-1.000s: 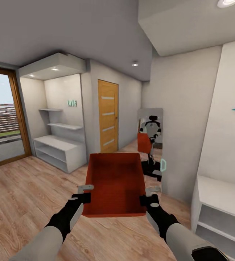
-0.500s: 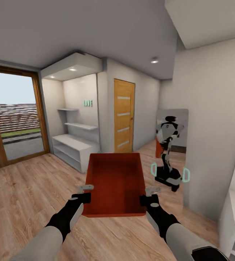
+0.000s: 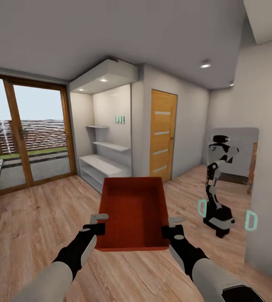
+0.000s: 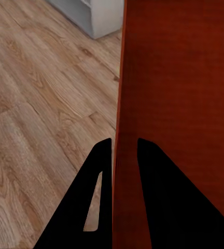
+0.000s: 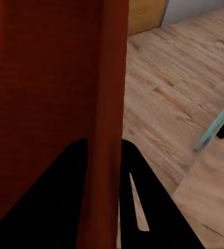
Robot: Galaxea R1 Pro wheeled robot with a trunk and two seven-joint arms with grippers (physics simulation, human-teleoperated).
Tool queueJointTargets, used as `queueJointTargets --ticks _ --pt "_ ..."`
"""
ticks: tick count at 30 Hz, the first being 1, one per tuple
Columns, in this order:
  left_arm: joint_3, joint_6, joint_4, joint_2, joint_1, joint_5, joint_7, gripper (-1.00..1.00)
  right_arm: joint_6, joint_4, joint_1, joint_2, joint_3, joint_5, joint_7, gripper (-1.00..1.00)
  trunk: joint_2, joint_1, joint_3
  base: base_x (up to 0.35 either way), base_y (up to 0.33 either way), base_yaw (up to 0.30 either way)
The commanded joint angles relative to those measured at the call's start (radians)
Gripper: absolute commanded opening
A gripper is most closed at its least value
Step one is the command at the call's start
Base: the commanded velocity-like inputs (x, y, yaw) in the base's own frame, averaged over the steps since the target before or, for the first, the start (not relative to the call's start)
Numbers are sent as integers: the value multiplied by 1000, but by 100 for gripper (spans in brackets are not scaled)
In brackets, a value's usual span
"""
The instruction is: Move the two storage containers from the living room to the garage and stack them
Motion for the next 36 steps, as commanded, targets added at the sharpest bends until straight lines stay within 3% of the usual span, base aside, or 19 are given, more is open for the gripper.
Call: queueJointTargets --ticks 1,9,36 --pt "23 -20 -4 2 -1 -17 15 -100 0 3 0 -10 -4 0 -7 -100 -1 1 -1 323 0 270" --pt "23 -20 -4 2 -1 -17 15 -100 1 3 0 -10 -4 0 -7 -100 -1 1 -1 323 0 193" --pt "23 -20 -3 2 -1 -17 15 -100 0 2 0 -10 -4 0 -7 -100 -1 1 -1 323 0 5"
